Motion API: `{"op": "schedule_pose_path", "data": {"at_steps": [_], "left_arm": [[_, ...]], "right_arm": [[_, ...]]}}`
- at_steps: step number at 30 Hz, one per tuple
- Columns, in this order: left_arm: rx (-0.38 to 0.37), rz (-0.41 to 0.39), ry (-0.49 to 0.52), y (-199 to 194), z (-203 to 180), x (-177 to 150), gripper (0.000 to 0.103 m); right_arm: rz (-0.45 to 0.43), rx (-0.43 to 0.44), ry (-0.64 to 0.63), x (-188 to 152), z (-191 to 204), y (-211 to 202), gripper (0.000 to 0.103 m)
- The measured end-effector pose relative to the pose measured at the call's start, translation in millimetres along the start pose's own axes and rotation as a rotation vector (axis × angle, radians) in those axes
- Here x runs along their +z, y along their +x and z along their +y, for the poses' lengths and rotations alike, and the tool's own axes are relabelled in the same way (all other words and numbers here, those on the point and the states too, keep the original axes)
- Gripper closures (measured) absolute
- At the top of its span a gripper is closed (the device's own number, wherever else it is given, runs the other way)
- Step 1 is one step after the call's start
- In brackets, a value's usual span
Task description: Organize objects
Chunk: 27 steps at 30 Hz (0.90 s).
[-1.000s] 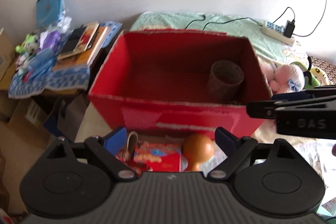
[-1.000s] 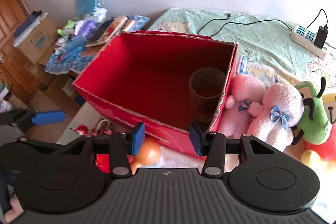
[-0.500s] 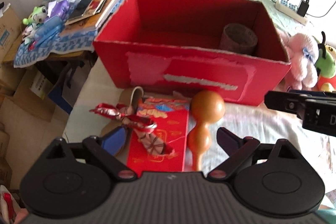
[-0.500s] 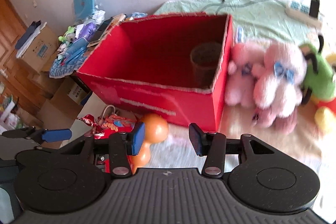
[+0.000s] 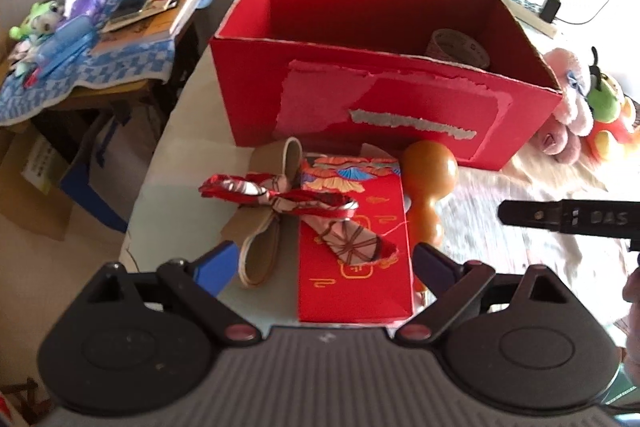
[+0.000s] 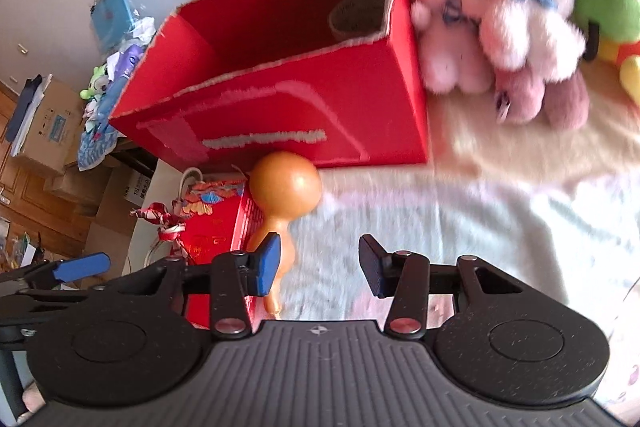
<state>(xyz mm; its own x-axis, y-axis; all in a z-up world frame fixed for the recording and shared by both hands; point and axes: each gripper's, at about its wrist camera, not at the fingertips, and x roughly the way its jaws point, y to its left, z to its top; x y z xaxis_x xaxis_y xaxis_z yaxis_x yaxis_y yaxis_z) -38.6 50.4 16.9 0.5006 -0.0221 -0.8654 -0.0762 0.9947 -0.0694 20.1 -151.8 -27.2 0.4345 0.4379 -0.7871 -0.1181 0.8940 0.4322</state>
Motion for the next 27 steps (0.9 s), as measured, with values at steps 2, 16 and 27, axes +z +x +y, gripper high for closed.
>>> {"op": "schedule_pose_path", "data": {"at_steps": [2, 16, 27], "left_arm": [[-0.01, -0.005, 0.023, 1, 2, 2, 0.009], [-0.143, -0.007, 0.171, 19, -4, 33, 0.015], [-0.105, 0.043, 0.183, 40, -17, 47, 0.011]], "right_arm": [[-0.007, -0.015, 0.006, -3, 3, 3, 0.056], [-0.11, -0.072, 0.101, -4, 15, 15, 0.063], [-0.145, -0.114, 0.141, -6, 20, 15, 0.064]]}}
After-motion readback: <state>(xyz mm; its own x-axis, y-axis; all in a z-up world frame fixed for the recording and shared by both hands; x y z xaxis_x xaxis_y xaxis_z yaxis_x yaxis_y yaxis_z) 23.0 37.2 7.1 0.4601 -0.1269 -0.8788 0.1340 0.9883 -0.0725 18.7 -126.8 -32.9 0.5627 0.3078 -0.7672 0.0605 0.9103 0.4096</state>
